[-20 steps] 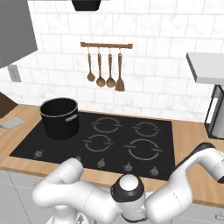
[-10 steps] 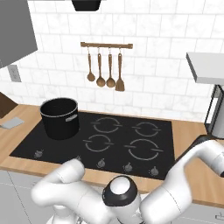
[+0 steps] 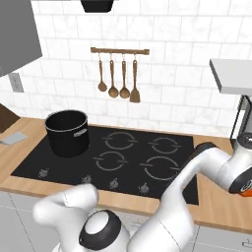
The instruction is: Put the tomato and squash in the pot. Retrieve the spatula and lightly stir the vegetables in the pot.
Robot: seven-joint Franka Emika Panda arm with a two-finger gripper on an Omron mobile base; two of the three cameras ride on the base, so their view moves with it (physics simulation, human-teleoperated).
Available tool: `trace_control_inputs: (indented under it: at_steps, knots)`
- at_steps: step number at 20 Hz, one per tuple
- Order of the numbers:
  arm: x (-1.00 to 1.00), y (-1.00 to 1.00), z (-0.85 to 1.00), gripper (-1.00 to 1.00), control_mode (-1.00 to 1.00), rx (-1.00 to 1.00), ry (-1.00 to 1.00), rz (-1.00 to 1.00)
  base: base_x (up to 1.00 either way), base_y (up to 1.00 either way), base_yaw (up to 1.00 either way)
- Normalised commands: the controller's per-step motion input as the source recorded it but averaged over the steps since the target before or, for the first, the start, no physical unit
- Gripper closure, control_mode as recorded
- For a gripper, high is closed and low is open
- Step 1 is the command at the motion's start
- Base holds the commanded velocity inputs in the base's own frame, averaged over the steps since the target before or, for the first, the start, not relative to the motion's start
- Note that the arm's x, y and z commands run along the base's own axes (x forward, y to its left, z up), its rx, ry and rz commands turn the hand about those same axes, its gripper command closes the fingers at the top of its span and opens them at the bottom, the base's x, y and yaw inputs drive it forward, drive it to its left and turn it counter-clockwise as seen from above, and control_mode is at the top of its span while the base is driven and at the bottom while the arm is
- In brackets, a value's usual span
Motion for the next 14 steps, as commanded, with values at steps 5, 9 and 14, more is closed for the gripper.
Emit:
trace_control_inputs:
  at_steps: [5, 9, 14]
  knots:
    - [-0.54, 0.87, 0.66, 1.0, -1.0, -0.11, 0.0, 0.0, 0.0, 0.0, 0.0]
    - [-0.44, 0.78, 0.8, 1.0, -1.0, -0.15, 0.0, 0.0, 0.0, 0.0, 0.0]
    - [-0.44, 0.89, 0.73, 1.0, -1.0, -0.2, -0.12, 0.0, 0.0, 0.0, 0.0]
